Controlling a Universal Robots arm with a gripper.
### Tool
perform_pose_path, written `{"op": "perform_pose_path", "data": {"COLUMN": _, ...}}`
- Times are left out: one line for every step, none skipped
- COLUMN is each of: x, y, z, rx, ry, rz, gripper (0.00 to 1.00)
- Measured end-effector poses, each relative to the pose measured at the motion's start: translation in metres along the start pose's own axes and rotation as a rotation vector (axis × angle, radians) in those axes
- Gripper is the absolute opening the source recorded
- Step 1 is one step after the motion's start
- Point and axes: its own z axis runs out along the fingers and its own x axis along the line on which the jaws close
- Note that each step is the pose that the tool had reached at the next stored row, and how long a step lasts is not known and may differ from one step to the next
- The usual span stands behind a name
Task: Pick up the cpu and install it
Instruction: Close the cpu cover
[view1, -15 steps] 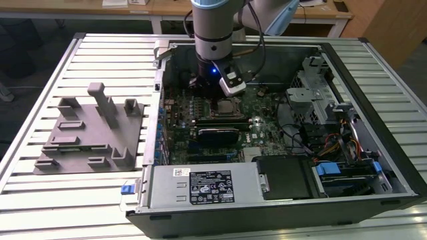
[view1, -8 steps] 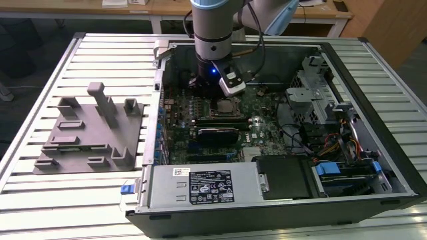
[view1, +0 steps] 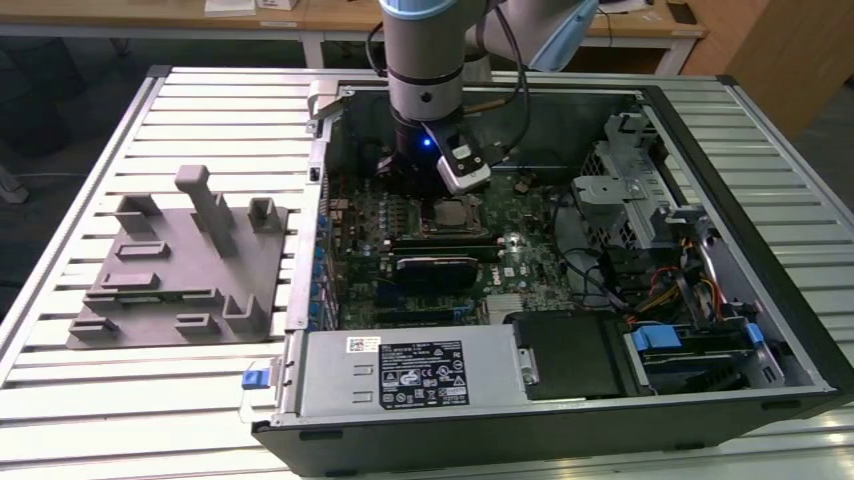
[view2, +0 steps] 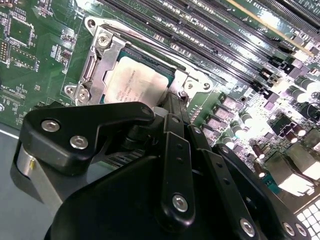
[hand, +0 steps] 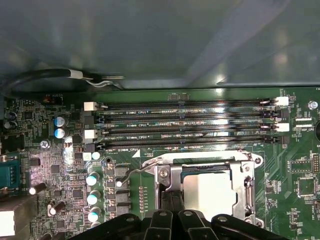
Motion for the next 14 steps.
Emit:
{"op": "perform_pose_path", "data": {"x": 0.0, "y": 0.0, "z": 0.0, "rx": 0.0, "ry": 0.0, "rz": 0.0, "gripper": 0.11}}
{"op": "perform_pose_path", "data": {"x": 0.0001, "y": 0.0, "z": 0.0, "rx": 0.0, "ry": 0.0, "rz": 0.0, "gripper": 0.11}}
{"op": "perform_pose_path", "data": {"x": 0.0001, "y": 0.0, "z": 0.0, "rx": 0.0, "ry": 0.0, "rz": 0.0, "gripper": 0.11}}
{"op": "perform_pose_path", "data": {"x": 0.0001, "y": 0.0, "z": 0.0, "rx": 0.0, "ry": 0.0, "rz": 0.0, "gripper": 0.11}}
{"op": "perform_pose_path", "data": {"x": -0.0001, "y": 0.0, "z": -0.0027, "rx": 0.0001, "ry": 0.0, "rz": 0.0, "gripper": 0.11}}
{"op": "perform_pose_path", "data": {"x": -0.0002, "y": 0.0, "z": -0.004, "rx": 0.0, "ry": 0.0, "rz": 0.0, "gripper": 0.11}}
{"op": "perform_pose_path", "data": {"x": -0.0003, "y": 0.0, "z": -0.0054, "rx": 0.0, "ry": 0.0, "rz": 0.0, "gripper": 0.11}}
{"op": "perform_pose_path", "data": {"x": -0.0004, "y": 0.0, "z": -0.0069, "rx": -0.0001, "ry": -0.0001, "rz": 0.0, "gripper": 0.11}}
{"op": "perform_pose_path", "data": {"x": -0.0005, "y": 0.0, "z": -0.0087, "rx": 0.0, "ry": -0.0001, "rz": 0.0, "gripper": 0.11}}
{"op": "perform_pose_path", "data": {"x": -0.0006, "y": 0.0, "z": -0.0112, "rx": 0.0, "ry": -0.0001, "rz": 0.0, "gripper": 0.11}}
{"op": "perform_pose_path", "data": {"x": -0.0009, "y": 0.0001, "z": -0.0145, "rx": -0.0001, "ry": -0.0003, "rz": 0.0, "gripper": 0.11}}
{"op": "perform_pose_path", "data": {"x": -0.0011, "y": 0.0001, "z": -0.0178, "rx": 0.0001, "ry": -0.0005, "rz": 0.0, "gripper": 0.11}}
{"op": "perform_pose_path", "data": {"x": -0.0014, "y": 0.0001, "z": -0.0214, "rx": -0.0002, "ry": -0.0011, "rz": 0.0, "gripper": 0.11}}
{"op": "perform_pose_path", "data": {"x": -0.0016, "y": 0.0001, "z": -0.0248, "rx": -0.0002, "ry": -0.0014, "rz": 0.0, "gripper": 0.11}}
